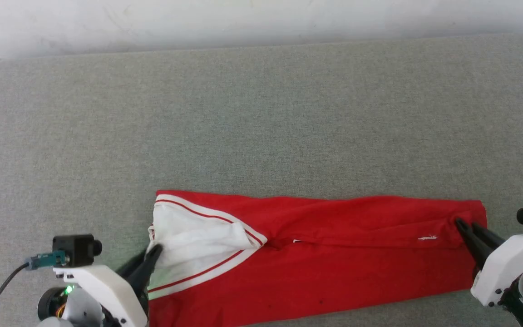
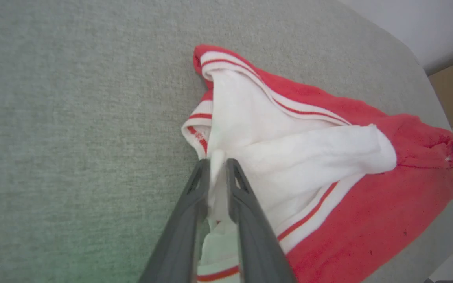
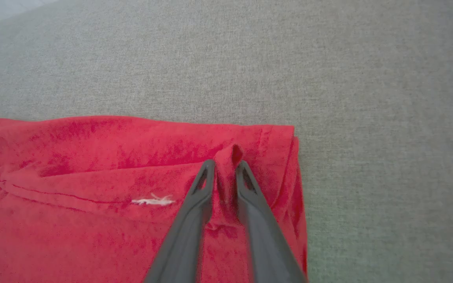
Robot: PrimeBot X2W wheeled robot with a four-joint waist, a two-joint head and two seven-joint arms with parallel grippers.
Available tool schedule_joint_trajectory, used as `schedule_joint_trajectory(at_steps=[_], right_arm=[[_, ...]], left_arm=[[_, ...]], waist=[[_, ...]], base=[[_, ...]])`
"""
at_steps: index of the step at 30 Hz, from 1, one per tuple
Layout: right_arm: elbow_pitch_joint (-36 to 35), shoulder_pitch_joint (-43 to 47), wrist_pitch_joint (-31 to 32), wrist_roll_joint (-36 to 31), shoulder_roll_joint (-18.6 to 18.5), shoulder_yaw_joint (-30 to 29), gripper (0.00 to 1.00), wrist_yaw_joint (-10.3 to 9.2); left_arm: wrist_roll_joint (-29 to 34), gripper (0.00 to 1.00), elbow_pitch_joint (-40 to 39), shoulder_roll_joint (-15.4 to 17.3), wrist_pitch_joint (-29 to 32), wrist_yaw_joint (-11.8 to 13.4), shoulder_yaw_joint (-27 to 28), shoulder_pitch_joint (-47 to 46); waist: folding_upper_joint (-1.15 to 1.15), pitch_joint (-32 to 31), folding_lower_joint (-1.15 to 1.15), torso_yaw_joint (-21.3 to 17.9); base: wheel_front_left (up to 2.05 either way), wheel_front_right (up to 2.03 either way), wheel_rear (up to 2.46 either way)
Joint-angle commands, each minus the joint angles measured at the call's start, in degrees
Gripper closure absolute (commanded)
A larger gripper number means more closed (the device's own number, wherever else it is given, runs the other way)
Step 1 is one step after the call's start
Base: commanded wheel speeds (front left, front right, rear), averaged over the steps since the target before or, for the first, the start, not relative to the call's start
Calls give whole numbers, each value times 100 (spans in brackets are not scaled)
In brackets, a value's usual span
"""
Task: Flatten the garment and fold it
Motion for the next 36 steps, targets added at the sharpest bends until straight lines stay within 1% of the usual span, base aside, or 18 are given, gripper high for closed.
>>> schedule_joint_trajectory(at_steps=[1,5,7,8,11,13,15,19,21,23,27,32,33,36], right_arm=[[2,-88,-58,-29,14,4,0,-5],[-181,-52,-147,18,-33,-136,0,-5],[-363,30,-171,27,-13,-269,0,-5],[-456,80,-194,15,5,-349,0,-5],[-646,241,-262,-107,112,-626,0,-5],[-650,354,-229,-199,231,-773,0,-5],[-557,467,-46,-310,346,-856,0,-5],[-479,531,225,-459,628,-977,0,-5],[-413,515,303,-552,726,-1034,0,-5],[-324,483,390,-607,797,-1078,0,-5],[-94,374,480,-699,858,-1106,0,-5],[211,282,793,-703,908,-1075,0,-5],[252,273,866,-699,920,-1087,100,-5],[250,242,1020,-690,960,-1140,100,-5]], left_arm=[[48,0,21,-60,-100,11,42,-125],[138,0,-127,-88,-431,72,201,-146],[168,0,-341,-144,-763,176,405,-84],[243,0,-456,-183,-1025,276,553,-51],[674,0,-758,-300,-1934,615,934,79],[1047,0,-908,-378,-2486,858,1124,184],[1388,0,-1050,-461,-2704,1028,1237,310],[2210,0,-1171,-516,-2816,1229,1329,515],[2459,0,-1166,-618,-2824,1251,1331,556],[2607,0,-1142,-759,-2826,1201,1345,544],[2732,0,-1020,-1013,-2828,1036,1394,494],[2786,0,-839,-1160,-2829,833,1458,444],[2794,0,-811,-1180,-2829,800,1471,434],[2817,0,-728,-1221,-2829,730,1510,421]], waist=[[0,-12,0,-7],[0,-95,0,-5],[0,-156,0,-10],[0,-180,0,-12],[0,-219,0,-15],[0,-222,0,-11],[0,-195,0,1],[0,-54,0,68],[0,25,0,110],[0,100,0,155],[0,214,0,229],[0,257,0,270],[0,251,0,276],[0,183,0,272]], base=[[0,0,0],[0,0,0],[0,0,0],[0,0,0],[0,0,0],[0,0,0],[0,0,0],[0,0,0],[0,0,0],[0,0,0],[0,0,0],[0,0,0],[0,0,0],[0,0,0]])
